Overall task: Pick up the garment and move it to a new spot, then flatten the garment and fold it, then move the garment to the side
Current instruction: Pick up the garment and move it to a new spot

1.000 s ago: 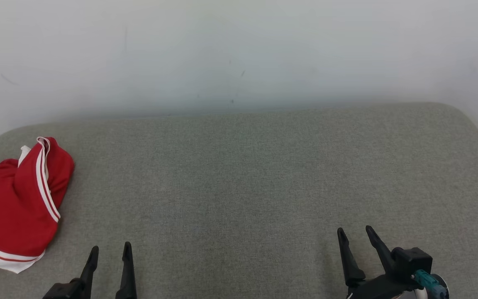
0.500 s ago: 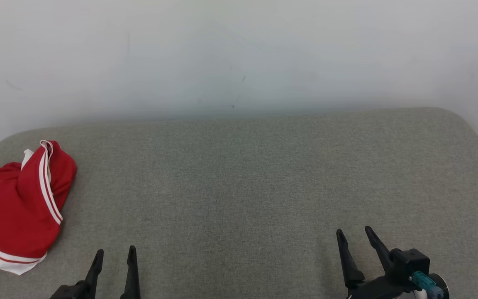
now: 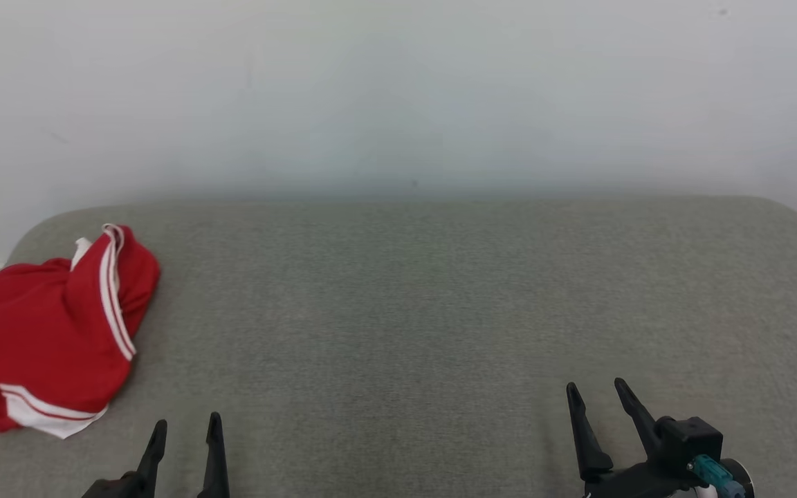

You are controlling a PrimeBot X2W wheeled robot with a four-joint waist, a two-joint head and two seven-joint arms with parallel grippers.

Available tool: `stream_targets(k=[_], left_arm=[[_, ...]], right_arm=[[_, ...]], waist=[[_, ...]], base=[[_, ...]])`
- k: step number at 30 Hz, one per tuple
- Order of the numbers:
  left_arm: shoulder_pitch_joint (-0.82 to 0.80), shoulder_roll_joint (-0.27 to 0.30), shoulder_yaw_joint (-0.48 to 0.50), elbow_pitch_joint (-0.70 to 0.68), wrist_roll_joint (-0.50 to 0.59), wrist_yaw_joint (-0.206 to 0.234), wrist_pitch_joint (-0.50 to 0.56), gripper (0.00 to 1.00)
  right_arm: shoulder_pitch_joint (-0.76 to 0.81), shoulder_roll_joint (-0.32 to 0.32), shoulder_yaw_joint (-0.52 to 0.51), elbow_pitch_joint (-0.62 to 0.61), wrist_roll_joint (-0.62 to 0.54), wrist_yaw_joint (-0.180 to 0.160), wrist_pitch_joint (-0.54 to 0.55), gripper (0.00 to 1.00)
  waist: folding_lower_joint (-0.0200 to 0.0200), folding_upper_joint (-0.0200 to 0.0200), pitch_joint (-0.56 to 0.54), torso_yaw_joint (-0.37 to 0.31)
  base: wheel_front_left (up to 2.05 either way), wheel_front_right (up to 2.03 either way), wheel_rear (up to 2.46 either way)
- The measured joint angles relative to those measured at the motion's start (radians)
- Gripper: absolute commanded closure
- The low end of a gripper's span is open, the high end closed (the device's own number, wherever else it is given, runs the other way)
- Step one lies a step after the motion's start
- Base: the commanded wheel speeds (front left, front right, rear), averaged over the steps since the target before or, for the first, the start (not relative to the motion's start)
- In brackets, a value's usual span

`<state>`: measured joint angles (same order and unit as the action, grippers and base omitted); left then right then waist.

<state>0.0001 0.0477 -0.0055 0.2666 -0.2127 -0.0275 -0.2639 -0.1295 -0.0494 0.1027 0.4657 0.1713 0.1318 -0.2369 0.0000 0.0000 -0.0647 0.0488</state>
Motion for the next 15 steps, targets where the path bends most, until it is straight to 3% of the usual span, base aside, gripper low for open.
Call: stream_targets(k=[15], left_arm=[[0.025,0.009,0.065,-0.004,0.039,-0.016,0.000,0.00]], right_arm=[[0.011,0.000,0.018,0.013,0.051,0.000,-0.012,0.00]], waist=[[0.0000,0.0000,-0.023,0.209]], base=[[0.00,0.00,0.00]])
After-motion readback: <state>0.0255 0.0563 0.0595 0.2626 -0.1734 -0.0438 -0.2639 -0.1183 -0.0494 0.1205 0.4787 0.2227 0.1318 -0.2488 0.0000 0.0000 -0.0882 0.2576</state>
